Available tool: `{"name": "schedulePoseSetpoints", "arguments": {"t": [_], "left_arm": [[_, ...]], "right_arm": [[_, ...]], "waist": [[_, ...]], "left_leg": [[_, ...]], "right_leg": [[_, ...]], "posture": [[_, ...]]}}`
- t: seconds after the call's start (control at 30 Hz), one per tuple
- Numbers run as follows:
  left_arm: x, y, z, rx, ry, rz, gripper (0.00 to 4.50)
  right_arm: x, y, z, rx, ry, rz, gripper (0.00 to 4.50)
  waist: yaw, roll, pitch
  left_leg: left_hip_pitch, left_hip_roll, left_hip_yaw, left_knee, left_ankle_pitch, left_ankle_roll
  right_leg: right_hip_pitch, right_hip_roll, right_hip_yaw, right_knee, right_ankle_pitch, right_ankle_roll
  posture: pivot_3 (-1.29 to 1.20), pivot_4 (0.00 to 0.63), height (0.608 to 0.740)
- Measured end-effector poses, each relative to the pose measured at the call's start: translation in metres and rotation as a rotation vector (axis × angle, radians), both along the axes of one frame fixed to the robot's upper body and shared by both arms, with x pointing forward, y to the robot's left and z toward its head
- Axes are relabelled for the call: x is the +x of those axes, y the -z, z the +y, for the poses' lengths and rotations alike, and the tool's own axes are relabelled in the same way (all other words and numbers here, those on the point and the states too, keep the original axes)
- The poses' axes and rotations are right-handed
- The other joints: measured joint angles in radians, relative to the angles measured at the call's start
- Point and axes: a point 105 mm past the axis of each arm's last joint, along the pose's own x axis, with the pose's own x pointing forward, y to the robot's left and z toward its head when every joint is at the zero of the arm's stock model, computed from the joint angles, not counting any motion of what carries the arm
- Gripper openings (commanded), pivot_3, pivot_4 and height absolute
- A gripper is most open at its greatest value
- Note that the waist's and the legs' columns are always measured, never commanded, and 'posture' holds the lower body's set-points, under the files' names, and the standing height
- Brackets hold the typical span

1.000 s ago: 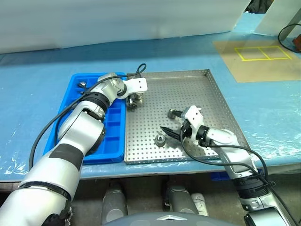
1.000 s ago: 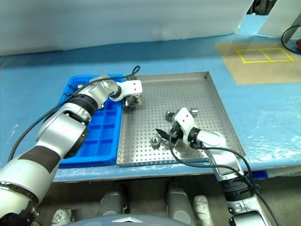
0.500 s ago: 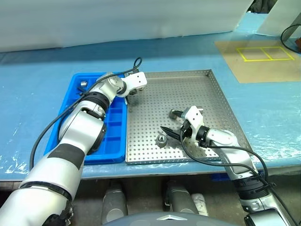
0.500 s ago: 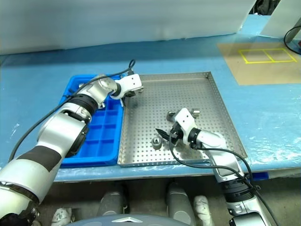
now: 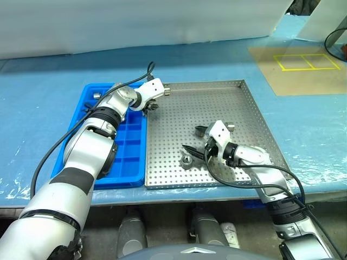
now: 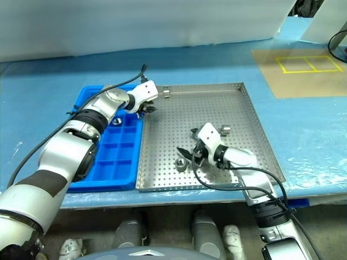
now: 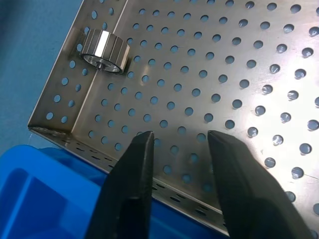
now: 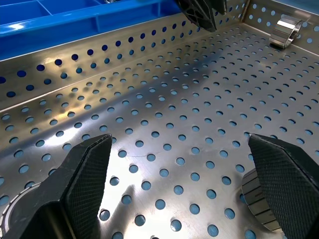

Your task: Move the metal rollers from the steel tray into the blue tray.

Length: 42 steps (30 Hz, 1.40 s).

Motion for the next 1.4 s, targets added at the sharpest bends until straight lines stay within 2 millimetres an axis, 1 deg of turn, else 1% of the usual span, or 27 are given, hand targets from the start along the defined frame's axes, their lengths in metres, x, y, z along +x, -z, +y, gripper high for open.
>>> {"name": "schedulePoseSetpoints", "arguments": {"t": [0.07,0.33,0.5,0.6,0.7,0.83,0.93,1.0,1.1,1.23,1.3,1.4], "left_arm": [[0.002,-0.001,0.001,0.011,-0.01,-0.02,3.32],[0.009,-0.001,0.002,0.032,-0.066,-0.097,3.32],[0.013,-0.007,0.002,-0.015,-0.116,-0.147,3.32],[0.012,-0.01,-0.006,-0.103,-0.111,-0.124,3.32],[0.004,-0.01,-0.023,-0.217,-0.046,-0.037,3.32],[-0.01,-0.015,-0.047,-0.317,0.1,0.037,3.32],[-0.029,-0.007,-0.061,-0.394,0.205,0.101,3.32],[-0.045,0.003,-0.064,-0.426,0.255,0.148,3.32],[-0.067,0.011,-0.066,-0.459,0.298,0.208,3.32],[-0.094,0.011,-0.062,-0.46,0.345,0.227,3.32],[-0.112,0.012,-0.061,-0.478,0.384,0.243,3.32],[-0.138,0.013,-0.066,-0.494,0.453,0.278,3.32]], "right_arm": [[0.0,0.0,0.0,0.0,0.002,0.0,4.5],[-0.001,0.001,0.0,0.009,0.017,-0.003,4.5],[-0.003,0.002,0.0,0.014,0.029,-0.006,4.5],[-0.002,0.001,-0.001,0.023,0.04,-0.006,4.5],[-0.002,0.0,-0.003,0.039,0.049,0.007,4.5],[-0.004,-0.009,-0.004,0.086,0.034,0.029,4.5],[-0.006,-0.019,-0.008,0.116,0.022,0.038,4.5],[-0.008,-0.025,-0.012,0.127,0.014,0.05,4.5],[-0.012,-0.032,-0.015,0.118,-0.011,0.061,4.5],[-0.018,-0.034,-0.023,0.066,-0.035,0.074,4.5],[-0.025,-0.033,-0.025,0.046,-0.055,0.09,4.5],[-0.035,-0.033,-0.025,0.029,-0.084,0.107,4.5]], "waist": [[-0.001,0.0,0.0],[-0.002,0.0,0.0],[-0.002,0.0,0.0],[-0.001,0.0,0.0],[-0.001,-0.001,0.0],[0.002,0.0,0.001],[0.001,0.0,0.001],[0.0,0.0,0.001],[0.003,0.0,0.002],[0.013,0.001,0.002],[0.015,0.002,0.002],[0.017,0.003,0.003]], "left_leg": [[0.0,0.0,0.0,0.0,0.0,0.0],[0.0,0.0,0.0,0.0,0.0,0.0],[0.0,0.0,0.0,0.0,0.0,0.0],[0.0,-0.001,0.0,0.0,0.0,0.0],[0.0,-0.001,0.0,0.0,0.0,0.0],[0.0,-0.001,0.0,0.0,0.0,0.001],[0.0,0.0,0.0,-0.001,0.001,0.003],[0.0,0.001,0.001,-0.001,0.001,0.004],[0.0,0.002,0.001,-0.001,0.001,0.003],[0.0,0.003,0.002,-0.001,0.0,0.0],[0.0,0.004,0.003,-0.001,0.0,0.0],[0.0,0.005,0.003,-0.001,0.0,0.0]], "right_leg": [[0.0,0.0,0.0,0.0,0.0,0.0],[0.0,0.0,0.0,0.0,0.0,0.0],[0.0,0.0,0.0,0.0,0.0,0.0],[0.0,0.0,0.0,0.0,0.0,0.0],[0.0,0.0,0.0,0.0,0.0,0.0],[0.0,-0.001,0.0,0.0,0.0,0.0],[0.0,0.0,0.0,0.0,0.0,0.0],[-0.001,0.0,0.0,0.0,0.0,0.0],[-0.001,0.0,0.0,0.0,0.0,0.0],[-0.001,0.0,0.0,0.0,0.0,0.0],[-0.001,0.001,0.0,0.0,0.0,0.0],[-0.001,0.001,0.0,0.0,0.0,0.0]], "posture": [[-0.27,0.15,0.74],[-0.3,0.15,0.74],[-0.3,0.15,0.74],[-0.3,0.15,0.74],[-0.29,0.15,0.74],[-0.27,0.15,0.74],[-0.25,0.15,0.74],[-0.24,0.15,0.74],[-0.23,0.15,0.74],[-0.23,0.15,0.74],[-0.24,0.15,0.74],[-0.24,0.15,0.74]]}}
